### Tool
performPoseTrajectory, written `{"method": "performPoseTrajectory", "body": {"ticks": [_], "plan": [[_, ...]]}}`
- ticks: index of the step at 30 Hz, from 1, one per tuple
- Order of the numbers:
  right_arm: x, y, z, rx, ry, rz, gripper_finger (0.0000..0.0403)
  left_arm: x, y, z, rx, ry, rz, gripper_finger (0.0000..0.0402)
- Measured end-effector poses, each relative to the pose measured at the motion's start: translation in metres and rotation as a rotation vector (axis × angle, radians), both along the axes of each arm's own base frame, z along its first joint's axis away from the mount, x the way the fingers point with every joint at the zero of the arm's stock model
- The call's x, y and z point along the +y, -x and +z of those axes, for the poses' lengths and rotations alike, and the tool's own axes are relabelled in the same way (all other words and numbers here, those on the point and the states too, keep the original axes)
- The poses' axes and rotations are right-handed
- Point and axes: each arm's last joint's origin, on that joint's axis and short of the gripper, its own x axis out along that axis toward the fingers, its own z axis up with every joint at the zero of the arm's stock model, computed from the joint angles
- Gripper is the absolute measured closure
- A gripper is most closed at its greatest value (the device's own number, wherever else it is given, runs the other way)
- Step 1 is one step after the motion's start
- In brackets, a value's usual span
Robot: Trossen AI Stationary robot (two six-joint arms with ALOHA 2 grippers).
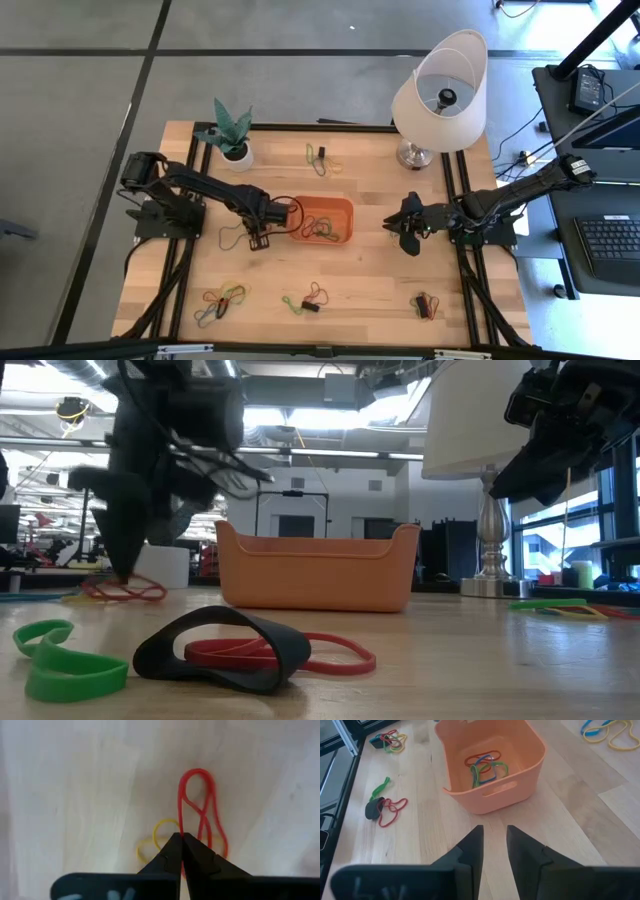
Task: Pick and place rubber bands into bin
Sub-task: Put the red rubber band into the orange bin
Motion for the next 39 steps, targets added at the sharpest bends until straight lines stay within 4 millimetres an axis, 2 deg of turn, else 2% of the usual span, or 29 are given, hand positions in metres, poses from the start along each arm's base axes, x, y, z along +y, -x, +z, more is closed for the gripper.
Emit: {"method": "performPoseTrajectory", "body": {"ticks": [8, 14, 23, 31, 36, 39], "plan": [[0.000, 0.000, 0.000, -0.005, -0.001, 0.000, 0.0315, -0.001, 0.021, 0.056, -0.143, 0.003, 0.123, 0.0399], [0.000, -0.001, 0.001, -0.011, -0.002, 0.001, 0.0315, -0.004, 0.041, 0.086, -0.283, 0.032, 0.195, 0.0399], [0.000, -0.001, 0.001, -0.014, -0.003, 0.001, 0.0315, -0.007, 0.075, 0.119, -0.459, 0.072, 0.243, 0.0400], [0.000, -0.001, 0.002, -0.020, -0.006, 0.000, 0.0315, -0.005, 0.116, 0.147, -0.666, 0.128, 0.234, 0.0399], [0.000, -0.001, 0.002, -0.020, -0.006, 0.000, 0.0315, 0.003, 0.142, 0.160, -0.833, 0.041, 0.330, 0.0399], [0.000, -0.001, 0.002, -0.020, -0.006, 0.000, 0.0315, 0.003, 0.146, 0.166, -0.910, 0.119, 0.365, 0.0399]]}}
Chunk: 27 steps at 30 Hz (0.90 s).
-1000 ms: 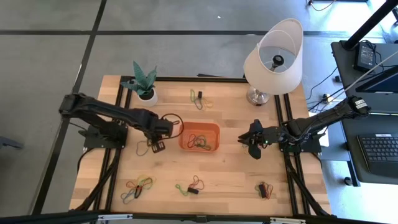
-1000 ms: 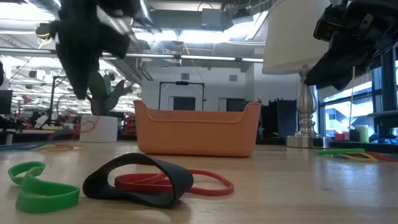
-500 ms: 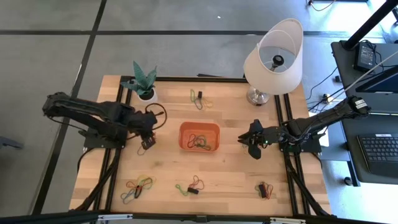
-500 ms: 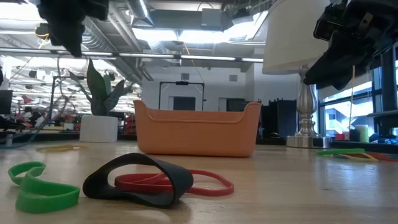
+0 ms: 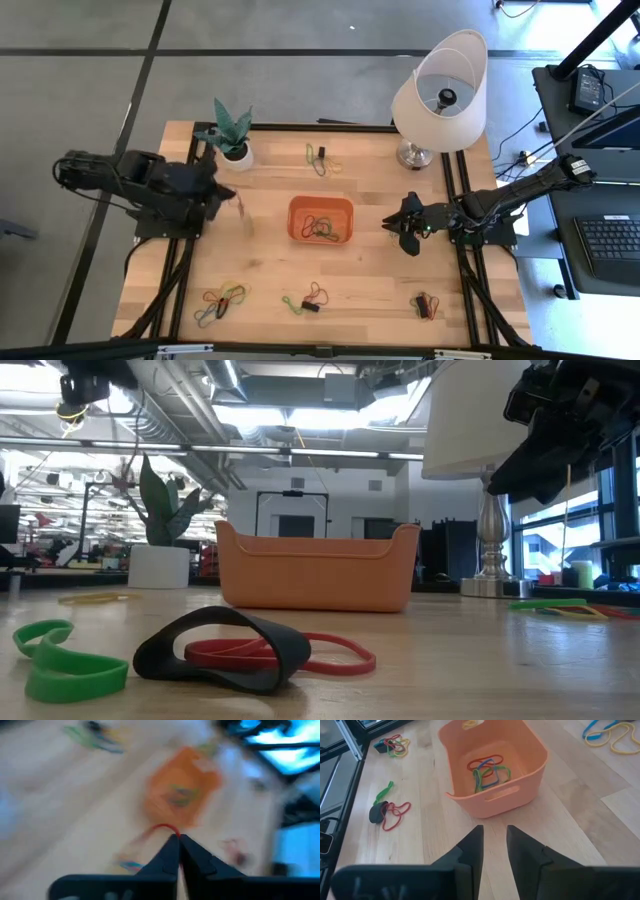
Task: Pick and place rubber bands into bin
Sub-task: Put the red rubber band into the orange bin
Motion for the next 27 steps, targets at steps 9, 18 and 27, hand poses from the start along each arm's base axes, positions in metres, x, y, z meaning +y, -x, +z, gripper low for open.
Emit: {"method": "performPoseTrajectory", "body": {"ticks": [9, 18, 27], "plan": [[0.000, 0.000, 0.000, 0.000, 0.000, 0.000, 0.0315, -0.002, 0.007, -0.021, 0.261, 0.175, 0.107, 0.0399], [-0.001, 0.000, 0.001, -0.009, 0.023, -0.028, 0.0315, -0.009, -0.015, -0.032, 0.273, 0.121, 0.012, 0.0399], [-0.001, 0.000, 0.001, -0.012, 0.025, -0.028, 0.0315, -0.016, -0.065, -0.016, -0.052, -0.141, -0.142, 0.0399]]}}
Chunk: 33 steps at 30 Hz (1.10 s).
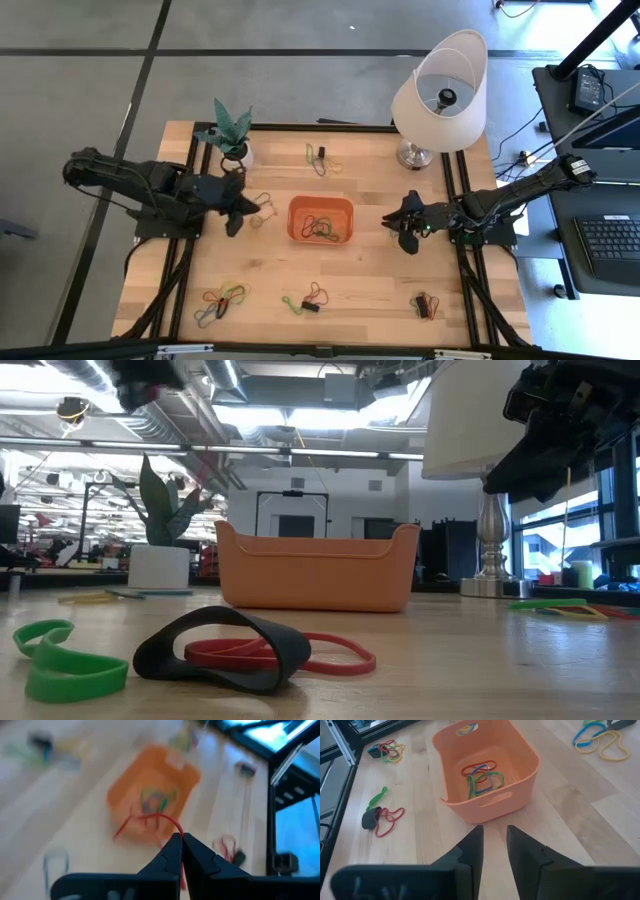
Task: Pick and place rubber bands into bin
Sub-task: Put the red rubber band into the orange bin
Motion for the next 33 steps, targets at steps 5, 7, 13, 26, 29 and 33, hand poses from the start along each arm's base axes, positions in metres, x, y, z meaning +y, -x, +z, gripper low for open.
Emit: {"method": "performPoseTrajectory", "body": {"ticks": [5, 7, 13, 26, 29, 33], "plan": [[0.000, 0.000, 0.000, 0.000, -0.002, 0.000, 0.0315, -0.001, -0.037, 0.001, -0.077, -0.124, -0.048, 0.0399], [0.000, 0.000, 0.000, 0.000, -0.003, 0.000, 0.0315, 0.000, -0.053, -0.001, -0.043, -0.138, -0.061, 0.0399], [0.000, 0.000, 0.000, 0.000, -0.004, 0.000, 0.0315, 0.011, -0.105, -0.009, 0.063, -0.160, -0.122, 0.0398], [0.000, -0.001, 0.001, -0.014, -0.035, -0.015, 0.0315, 0.038, -0.171, -0.044, 0.544, -0.140, -0.224, 0.0398], [0.000, -0.001, 0.001, -0.013, -0.034, -0.015, 0.0315, 0.040, -0.185, -0.050, 0.600, -0.156, -0.266, 0.0398], [0.000, -0.001, 0.001, -0.013, -0.030, -0.012, 0.0315, 0.040, -0.205, -0.060, 0.615, -0.176, -0.310, 0.0398]]}}
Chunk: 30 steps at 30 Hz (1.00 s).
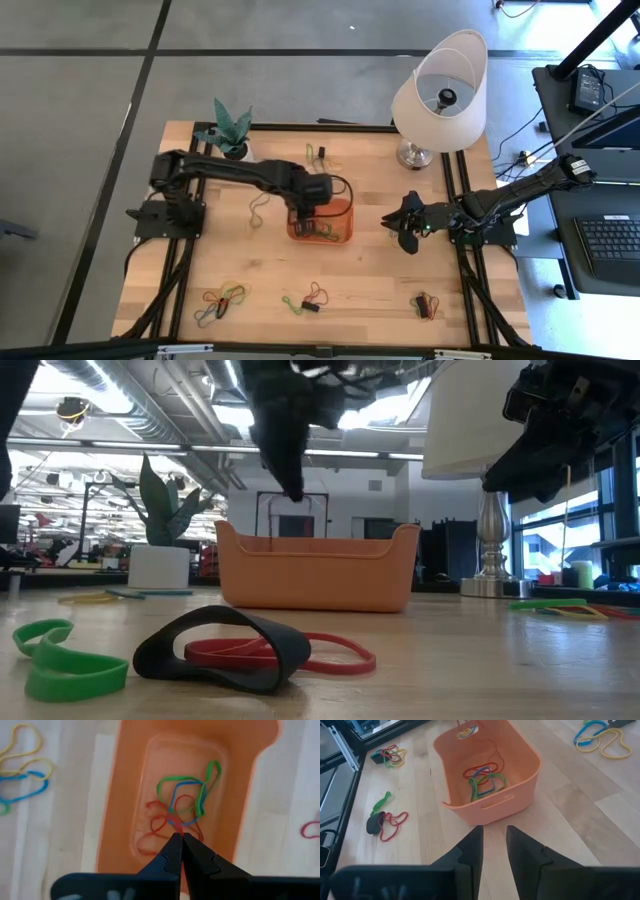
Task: Pick and place rubber bands into bin
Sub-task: Put the red rubber band into the orange bin
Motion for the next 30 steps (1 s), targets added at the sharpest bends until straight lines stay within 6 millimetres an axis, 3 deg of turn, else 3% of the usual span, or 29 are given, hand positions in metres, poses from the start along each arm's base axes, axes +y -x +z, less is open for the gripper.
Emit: {"method": "performPoseTrajectory", "body": {"ticks": [5, 10, 18, 25, 30], "plan": [[0.000, 0.000, 0.000, 0.000, 0.000, 0.000, 0.0315, 0.000, -0.012, -0.023, 0.061, 0.001, -0.002, 0.0393], [0.000, 0.000, 0.000, 0.000, 0.000, 0.000, 0.0315, 0.000, -0.015, -0.036, 0.116, 0.003, -0.002, 0.0359], [0.000, 0.000, 0.000, -0.002, -0.006, -0.003, 0.0315, 0.003, -0.011, -0.027, 0.094, -0.069, 0.064, 0.0296], [0.000, -0.001, 0.001, -0.016, -0.010, -0.003, 0.0315, 0.002, -0.005, -0.011, 0.052, -0.065, 0.080, 0.0288], [0.000, -0.002, 0.003, -0.031, -0.016, -0.004, 0.0315, 0.001, -0.008, -0.015, 0.055, -0.026, 0.062, 0.0292]]}}
